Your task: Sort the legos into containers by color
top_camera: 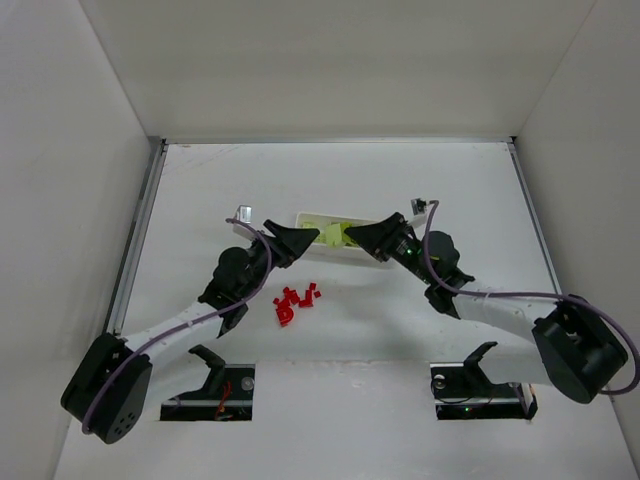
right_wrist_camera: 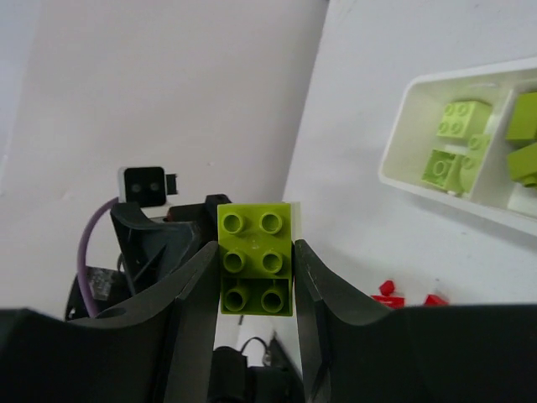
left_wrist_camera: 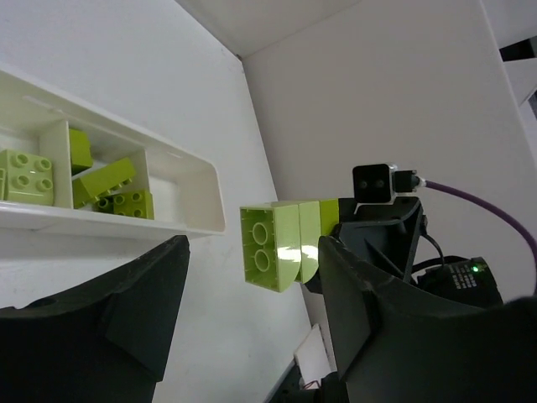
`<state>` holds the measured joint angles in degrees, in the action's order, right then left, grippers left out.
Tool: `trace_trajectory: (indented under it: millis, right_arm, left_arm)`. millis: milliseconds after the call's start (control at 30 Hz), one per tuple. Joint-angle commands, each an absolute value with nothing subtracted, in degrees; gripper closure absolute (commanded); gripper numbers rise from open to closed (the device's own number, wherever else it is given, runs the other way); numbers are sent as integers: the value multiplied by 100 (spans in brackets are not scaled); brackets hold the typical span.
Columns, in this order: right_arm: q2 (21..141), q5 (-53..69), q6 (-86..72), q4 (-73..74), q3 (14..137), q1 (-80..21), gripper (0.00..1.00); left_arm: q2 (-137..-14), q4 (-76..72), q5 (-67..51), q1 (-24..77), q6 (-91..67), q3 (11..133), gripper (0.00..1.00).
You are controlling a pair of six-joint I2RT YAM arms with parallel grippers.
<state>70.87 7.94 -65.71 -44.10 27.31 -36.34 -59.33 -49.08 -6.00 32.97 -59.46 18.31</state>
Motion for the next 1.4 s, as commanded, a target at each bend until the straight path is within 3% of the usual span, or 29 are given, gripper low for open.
trace_trajectory:
  millis: [0, 367, 1000, 1367]
  right_arm:
    - [7408, 1037, -7408, -5650, 2751, -3617, 72]
    - [8657, 1037, -8578, -7628, 2751, -3660, 72]
    - [9448, 1292, -8930, -8385, 2979, -3819, 72]
    - [9589, 1318, -8868, -8508, 2936, -3871, 72]
  left_arm:
    - [-6002, -5888, -677, 3423, -6108, 1793, 39]
    - [-6495, -6592, -738, 3424, -6477, 1679, 38]
    - [-7171, -6969, -633, 3581, -6601, 2004, 42]
    - [-7049, -6979, -562, 3511, -6601, 1943, 72]
